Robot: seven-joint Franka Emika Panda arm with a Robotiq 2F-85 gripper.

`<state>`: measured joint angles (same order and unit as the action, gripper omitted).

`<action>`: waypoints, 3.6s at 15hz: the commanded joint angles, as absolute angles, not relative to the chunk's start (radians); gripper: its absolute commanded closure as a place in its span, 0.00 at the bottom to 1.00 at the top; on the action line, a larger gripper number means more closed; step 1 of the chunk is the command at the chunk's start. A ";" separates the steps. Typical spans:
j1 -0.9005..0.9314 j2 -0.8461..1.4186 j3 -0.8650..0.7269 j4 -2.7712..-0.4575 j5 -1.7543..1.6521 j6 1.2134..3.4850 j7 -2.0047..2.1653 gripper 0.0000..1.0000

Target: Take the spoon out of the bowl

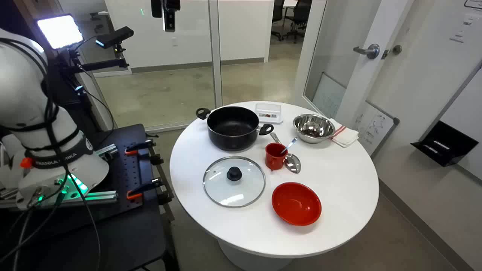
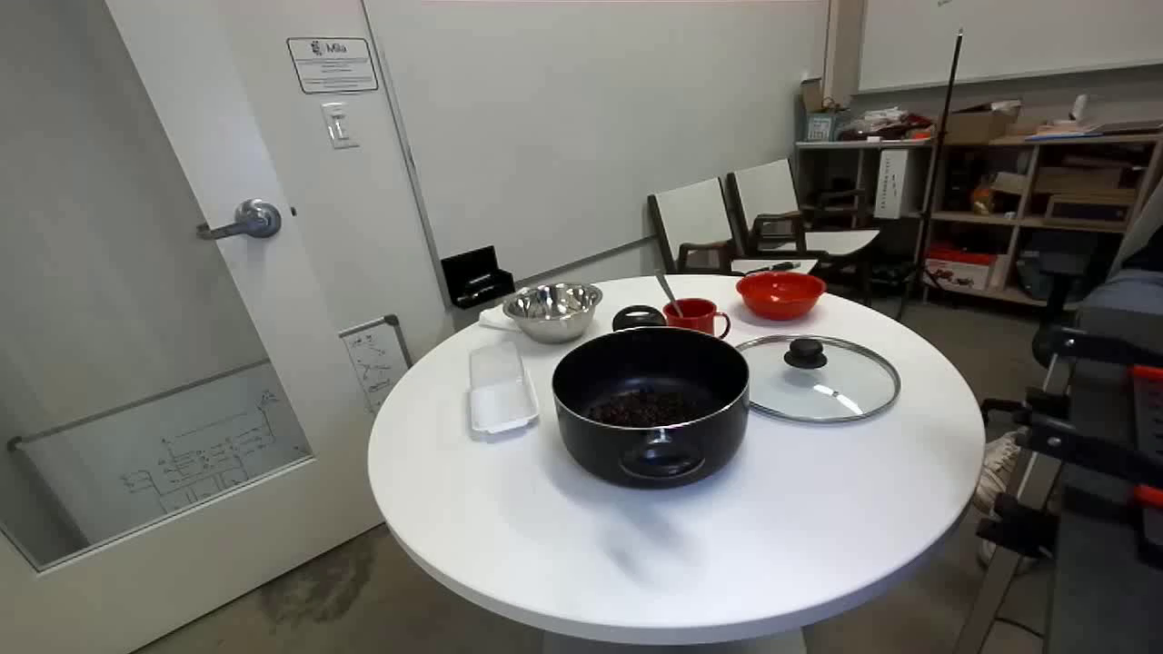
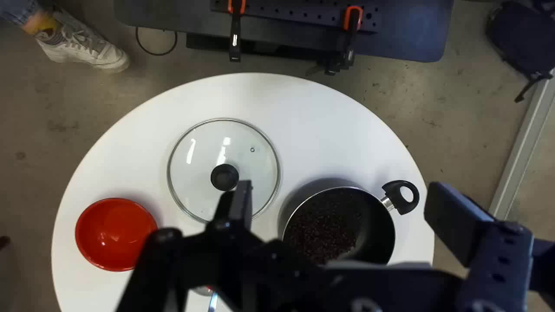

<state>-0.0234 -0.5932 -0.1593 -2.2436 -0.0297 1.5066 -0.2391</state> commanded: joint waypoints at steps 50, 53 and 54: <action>0.012 0.426 -0.102 -1.786 0.022 2.065 0.919 0.00; 0.008 0.445 -0.098 -1.771 0.070 2.064 0.919 0.00; 0.008 0.446 -0.097 -1.769 0.073 2.063 0.919 0.00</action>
<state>0.0026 0.4453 -0.0904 -1.7715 0.0700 2.0657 0.9216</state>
